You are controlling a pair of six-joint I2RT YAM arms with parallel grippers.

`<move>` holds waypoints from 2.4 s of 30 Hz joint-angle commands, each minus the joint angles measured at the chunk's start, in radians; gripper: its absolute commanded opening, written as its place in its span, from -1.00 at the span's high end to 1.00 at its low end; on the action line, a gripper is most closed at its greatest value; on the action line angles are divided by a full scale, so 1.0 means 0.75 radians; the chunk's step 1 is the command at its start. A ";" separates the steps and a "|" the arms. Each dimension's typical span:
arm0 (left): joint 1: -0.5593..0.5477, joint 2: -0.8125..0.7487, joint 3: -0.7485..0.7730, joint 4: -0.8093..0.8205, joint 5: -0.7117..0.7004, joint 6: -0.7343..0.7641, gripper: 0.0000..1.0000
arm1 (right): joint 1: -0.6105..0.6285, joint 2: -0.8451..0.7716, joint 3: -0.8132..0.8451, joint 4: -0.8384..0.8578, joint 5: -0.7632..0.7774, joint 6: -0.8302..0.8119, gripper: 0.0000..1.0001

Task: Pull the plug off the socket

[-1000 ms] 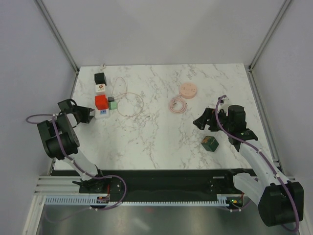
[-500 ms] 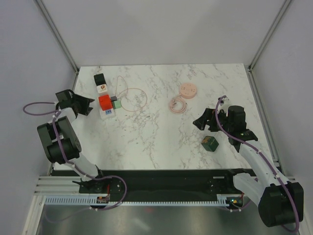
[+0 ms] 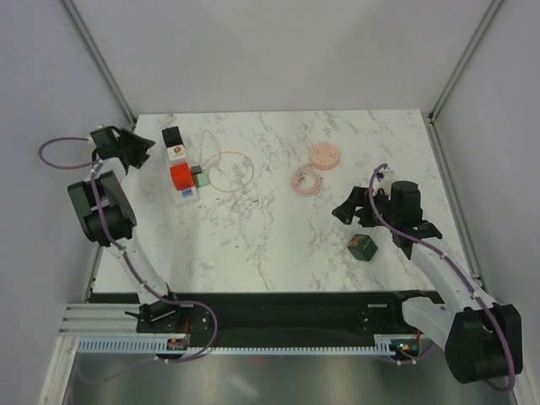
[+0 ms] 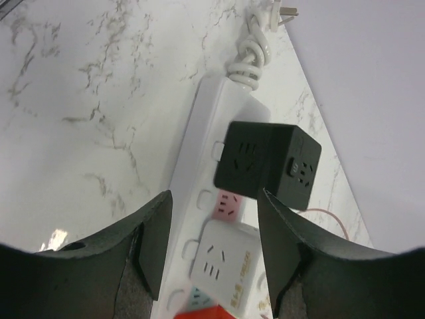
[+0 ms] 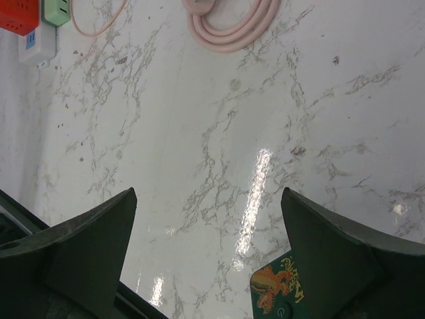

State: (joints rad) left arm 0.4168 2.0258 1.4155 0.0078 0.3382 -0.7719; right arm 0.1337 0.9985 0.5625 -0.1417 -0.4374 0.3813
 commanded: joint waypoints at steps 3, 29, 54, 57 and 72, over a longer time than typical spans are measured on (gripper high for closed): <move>-0.032 0.215 0.213 0.055 0.085 0.113 -0.19 | 0.004 0.031 0.021 0.046 -0.010 -0.007 -0.96; -0.412 0.046 -0.244 -0.041 0.220 -0.030 0.27 | 0.083 -0.018 0.035 -0.081 0.100 0.003 -0.96; -0.490 -1.206 -0.887 -0.499 0.073 0.119 -0.02 | 0.979 0.272 0.192 0.083 0.575 0.457 -0.96; -0.490 -1.292 -0.959 -0.501 -0.015 0.133 0.10 | 1.120 0.456 0.425 -0.048 0.810 0.447 -0.96; -0.529 -1.206 -1.284 -0.115 0.193 -0.079 0.95 | 1.292 1.057 1.166 -0.306 1.248 0.559 -0.96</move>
State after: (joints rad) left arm 0.0265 1.1259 0.4599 -0.2058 0.4503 -0.7807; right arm 1.0893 1.7466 1.3399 -0.2962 0.4007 0.7685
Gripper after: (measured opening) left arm 0.033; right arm 0.982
